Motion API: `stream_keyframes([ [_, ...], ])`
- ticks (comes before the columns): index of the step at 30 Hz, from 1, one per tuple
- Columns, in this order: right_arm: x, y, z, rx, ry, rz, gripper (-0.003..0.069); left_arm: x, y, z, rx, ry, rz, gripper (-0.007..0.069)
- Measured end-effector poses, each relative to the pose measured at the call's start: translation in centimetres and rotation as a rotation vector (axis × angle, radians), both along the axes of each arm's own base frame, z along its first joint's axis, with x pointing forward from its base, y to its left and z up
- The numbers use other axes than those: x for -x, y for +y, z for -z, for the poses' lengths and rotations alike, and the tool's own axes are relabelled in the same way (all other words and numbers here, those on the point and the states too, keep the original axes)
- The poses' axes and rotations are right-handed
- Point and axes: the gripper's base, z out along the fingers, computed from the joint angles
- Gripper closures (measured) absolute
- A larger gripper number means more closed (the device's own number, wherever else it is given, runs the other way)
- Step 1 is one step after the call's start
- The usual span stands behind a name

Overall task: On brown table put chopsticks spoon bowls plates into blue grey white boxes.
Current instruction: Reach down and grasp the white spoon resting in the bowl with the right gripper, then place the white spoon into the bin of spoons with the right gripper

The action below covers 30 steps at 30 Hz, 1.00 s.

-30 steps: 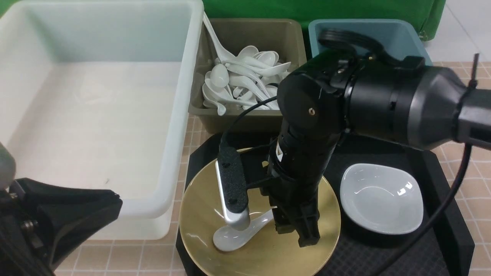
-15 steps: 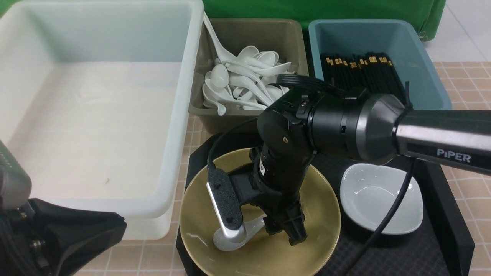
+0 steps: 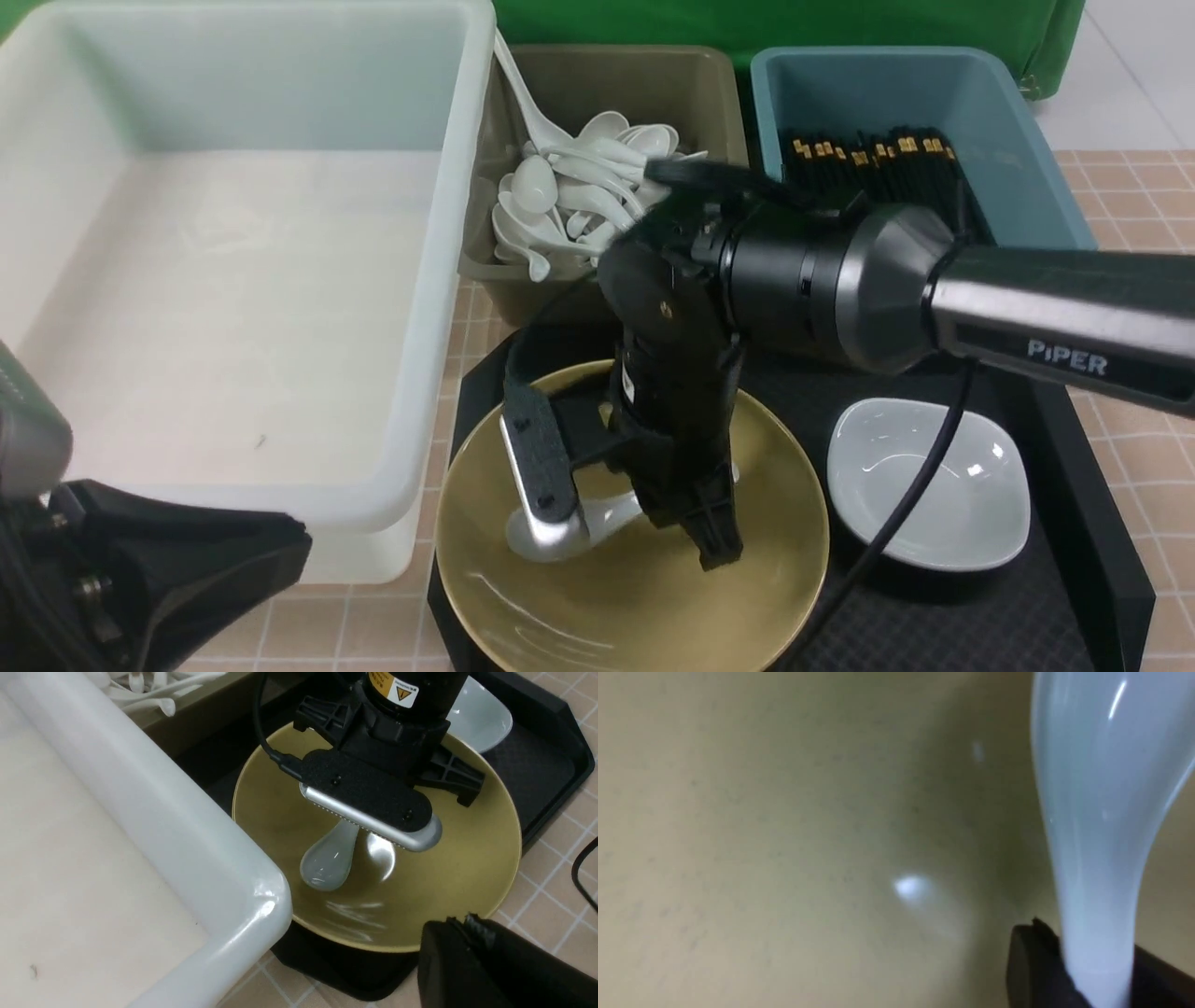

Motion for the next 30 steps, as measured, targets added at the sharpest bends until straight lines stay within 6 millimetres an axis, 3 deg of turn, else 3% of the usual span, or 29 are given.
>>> stream_keyframes([
  [4, -0.5, -0.3, -5.1, -0.072, -0.061, 0.074, 0.0502, -0.4, 0.0, -1.0, 0.109, -0.002, -0.085, 0.0623],
  [9, -2.6, -2.1, -11.2, -0.221, -0.178, 0.229, 0.0502, -1.0, 0.7, -2.9, 0.168, -0.038, -0.206, 0.0623],
  [13, -4.7, -3.7, -13.6, -0.33, -0.247, 0.389, 0.0502, -2.4, 0.7, -3.6, 0.146, -0.047, -0.291, 0.0623],
  [14, -6.1, -4.4, -14.3, -0.387, -0.281, 0.469, 0.0502, -3.4, 0.4, -3.7, 0.118, -0.043, -0.324, 0.0623],
  [17, -7.8, -5.2, -14.6, -0.453, -0.312, 0.573, 0.0502, -5.1, -0.5, -3.2, 0.069, -0.009, -0.345, 0.0623],
  [18, -9.3, -5.6, -14.1, -0.491, -0.324, 0.646, 0.0502, -6.4, -1.2, -2.9, 0.034, 0.015, -0.349, 0.0623],
  [22, -12.1, -6.0, -12.4, -0.579, -0.343, 0.788, 0.0502, -9.1, -3.0, -2.6, -0.023, 0.061, -0.346, 0.0623],
  [30, -17.0, -6.2, -8.0, -0.772, -0.365, 0.99, 0.0498, -12.6, -5.1, -5.2, -0.12, 0.032, -0.294, 0.0623],
])
